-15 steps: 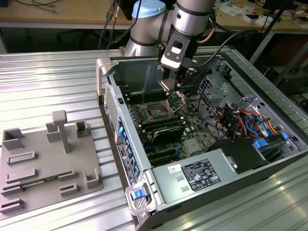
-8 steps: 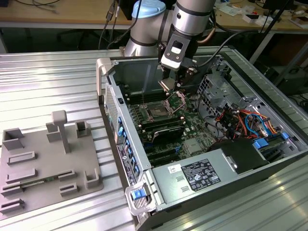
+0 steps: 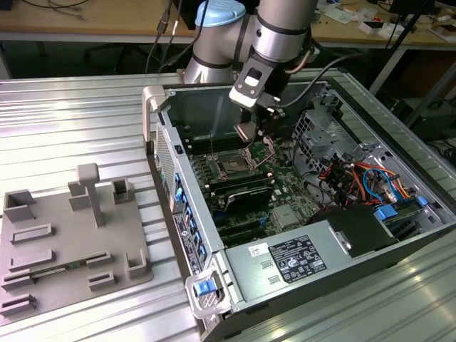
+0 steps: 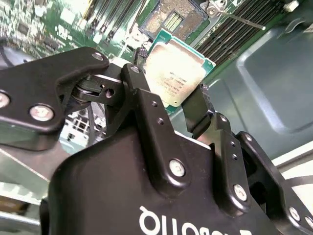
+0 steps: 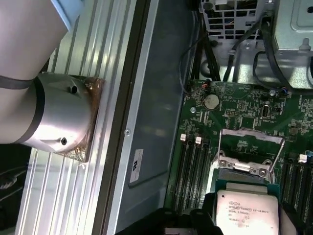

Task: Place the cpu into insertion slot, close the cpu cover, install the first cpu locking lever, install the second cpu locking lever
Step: 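Place the cpu into insertion slot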

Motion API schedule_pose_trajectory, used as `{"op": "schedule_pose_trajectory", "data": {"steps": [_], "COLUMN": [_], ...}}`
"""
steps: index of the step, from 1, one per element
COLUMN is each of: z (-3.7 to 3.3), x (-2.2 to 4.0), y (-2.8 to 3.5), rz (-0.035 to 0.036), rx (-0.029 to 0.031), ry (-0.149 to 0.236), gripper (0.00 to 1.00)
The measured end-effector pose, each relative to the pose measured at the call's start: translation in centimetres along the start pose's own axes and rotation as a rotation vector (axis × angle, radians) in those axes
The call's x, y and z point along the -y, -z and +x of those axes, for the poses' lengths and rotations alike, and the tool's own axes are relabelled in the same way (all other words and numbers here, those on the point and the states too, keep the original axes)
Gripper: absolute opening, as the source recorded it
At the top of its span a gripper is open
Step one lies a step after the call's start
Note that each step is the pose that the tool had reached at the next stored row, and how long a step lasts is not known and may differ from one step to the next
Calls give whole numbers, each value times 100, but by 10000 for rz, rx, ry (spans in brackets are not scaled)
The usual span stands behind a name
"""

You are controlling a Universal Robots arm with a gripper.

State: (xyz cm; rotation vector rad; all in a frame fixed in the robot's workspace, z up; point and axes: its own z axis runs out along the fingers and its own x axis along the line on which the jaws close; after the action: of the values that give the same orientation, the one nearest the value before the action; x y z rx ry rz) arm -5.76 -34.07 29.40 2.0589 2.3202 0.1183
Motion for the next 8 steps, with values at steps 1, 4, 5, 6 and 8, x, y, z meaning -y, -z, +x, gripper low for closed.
{"op": "schedule_pose_trajectory", "data": {"steps": [1, 4, 5, 6, 8], "z": [-1, -2, -2, -2, -2], "x": [2, 8, 9, 11, 13], "y": [-23, -100, -117, -133, -159], "rz": [-3, -6, -5, -3, 4], "rx": [16, 65, 76, 86, 103], "ry": [-198, -815, -949, -1083, -1298], "gripper": [55, 55, 55, 55, 55]}}
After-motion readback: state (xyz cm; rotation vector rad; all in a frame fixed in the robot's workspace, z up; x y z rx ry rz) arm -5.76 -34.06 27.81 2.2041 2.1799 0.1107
